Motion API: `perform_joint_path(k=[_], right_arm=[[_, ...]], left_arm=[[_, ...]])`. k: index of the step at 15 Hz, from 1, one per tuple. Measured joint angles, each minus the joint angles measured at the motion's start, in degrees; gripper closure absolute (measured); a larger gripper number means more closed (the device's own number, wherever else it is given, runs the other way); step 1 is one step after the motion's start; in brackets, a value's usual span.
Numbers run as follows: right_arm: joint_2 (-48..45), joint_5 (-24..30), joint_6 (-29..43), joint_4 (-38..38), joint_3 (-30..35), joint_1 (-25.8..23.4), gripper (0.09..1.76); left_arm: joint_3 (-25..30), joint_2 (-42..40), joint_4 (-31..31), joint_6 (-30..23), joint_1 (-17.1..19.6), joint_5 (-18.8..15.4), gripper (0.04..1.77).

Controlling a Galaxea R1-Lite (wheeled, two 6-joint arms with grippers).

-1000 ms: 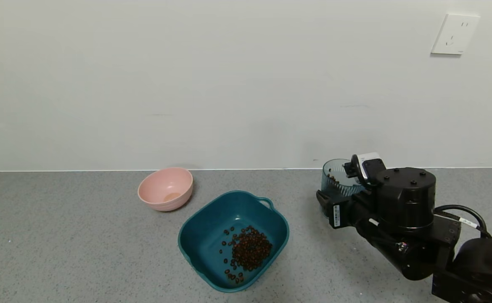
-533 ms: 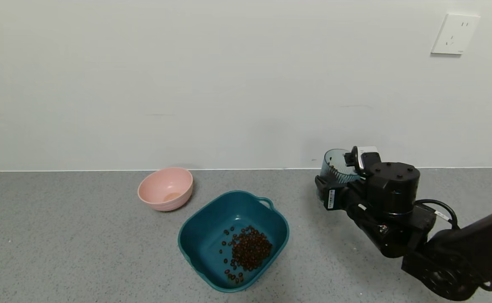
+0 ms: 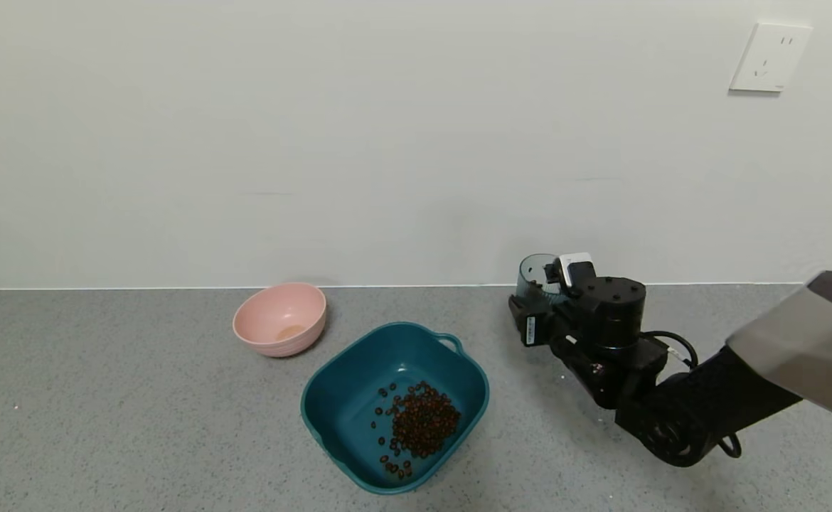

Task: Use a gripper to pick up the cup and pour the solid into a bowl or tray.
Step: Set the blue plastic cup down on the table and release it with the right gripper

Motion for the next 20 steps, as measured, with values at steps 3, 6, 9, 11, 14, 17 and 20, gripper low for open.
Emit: perform_joint_path(k=[3, 6, 9, 11, 14, 17, 20], right_arm=[[4.6, 2.2, -1.9, -4.4, -1.1, -0.5, 0.5], [8.5, 4.1, -2.2, -7.5, -1.9, -1.3, 0.5], [10.4, 4.7, -2.1, -8.4, -2.1, -1.5, 0.5], [11.2, 4.7, -2.1, -8.7, -2.1, -1.5, 0.5], [12.1, 4.7, -2.1, -9.9, -2.1, -1.5, 0.5], [12.2, 4.7, -2.2, -9.9, -2.1, -1.5, 0.37], [12.1, 4.8, -2.4, -9.9, -2.0, -1.5, 0.3]], left_arm=[[0.0, 0.0, 0.0, 0.0, 0.0, 0.0, 0.06], [0.0, 0.0, 0.0, 0.0, 0.0, 0.0, 0.06], [0.0, 0.0, 0.0, 0.0, 0.0, 0.0, 0.06], [0.0, 0.0, 0.0, 0.0, 0.0, 0.0, 0.06], [0.0, 0.0, 0.0, 0.0, 0.0, 0.0, 0.06], [0.0, 0.0, 0.0, 0.0, 0.0, 0.0, 0.06], [0.0, 0.0, 0.0, 0.0, 0.0, 0.0, 0.06]])
